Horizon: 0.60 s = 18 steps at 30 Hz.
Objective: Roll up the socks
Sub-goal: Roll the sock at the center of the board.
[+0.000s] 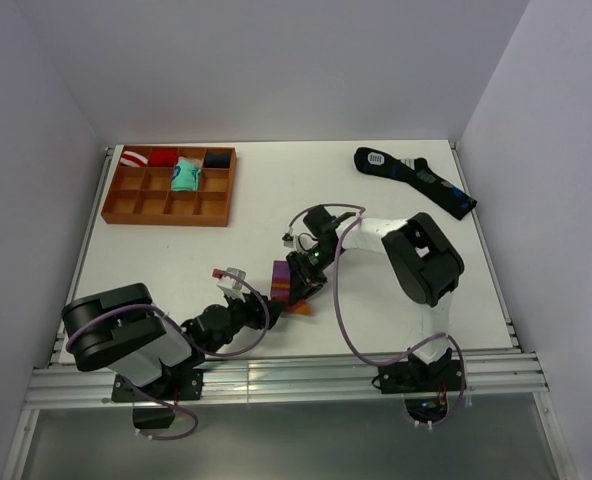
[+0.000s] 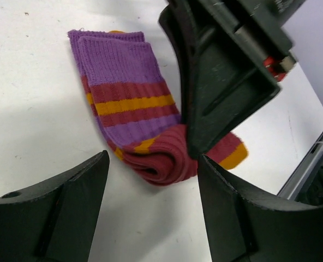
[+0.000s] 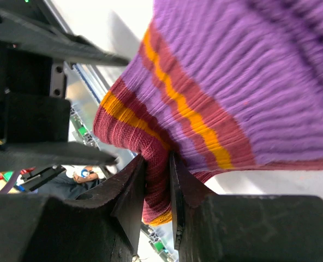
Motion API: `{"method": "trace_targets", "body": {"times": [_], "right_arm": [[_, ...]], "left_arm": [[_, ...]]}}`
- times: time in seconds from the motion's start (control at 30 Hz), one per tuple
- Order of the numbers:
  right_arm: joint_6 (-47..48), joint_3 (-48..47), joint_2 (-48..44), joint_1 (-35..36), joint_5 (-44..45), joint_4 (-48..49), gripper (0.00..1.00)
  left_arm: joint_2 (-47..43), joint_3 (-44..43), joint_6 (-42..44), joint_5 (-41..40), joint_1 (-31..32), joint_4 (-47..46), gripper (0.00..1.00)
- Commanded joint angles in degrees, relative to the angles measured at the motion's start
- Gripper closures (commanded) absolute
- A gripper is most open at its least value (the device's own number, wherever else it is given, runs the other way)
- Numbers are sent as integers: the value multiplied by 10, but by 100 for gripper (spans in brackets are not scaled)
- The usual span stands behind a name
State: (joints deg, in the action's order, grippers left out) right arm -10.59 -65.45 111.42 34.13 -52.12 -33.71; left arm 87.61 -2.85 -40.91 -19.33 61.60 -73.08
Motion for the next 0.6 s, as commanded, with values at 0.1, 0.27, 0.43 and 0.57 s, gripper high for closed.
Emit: {"method": "trace_targets", "body": {"times": [0.1,0.27,0.43,0.57], "right_arm": [[3,16,-59,1,-7,5,69],[6,18,-52,9,-2,0,70],[1,18,-55,10,-1,1,70],[0,18,-53,9,1,2,70]], "left_arm": [[-14,124,17,-5,4,-73,28],[-62,107,25,-12,9,-8,29],[-64,92,23,-19,9,32,31],[-48,86,16,-35,8,35,33]]}}
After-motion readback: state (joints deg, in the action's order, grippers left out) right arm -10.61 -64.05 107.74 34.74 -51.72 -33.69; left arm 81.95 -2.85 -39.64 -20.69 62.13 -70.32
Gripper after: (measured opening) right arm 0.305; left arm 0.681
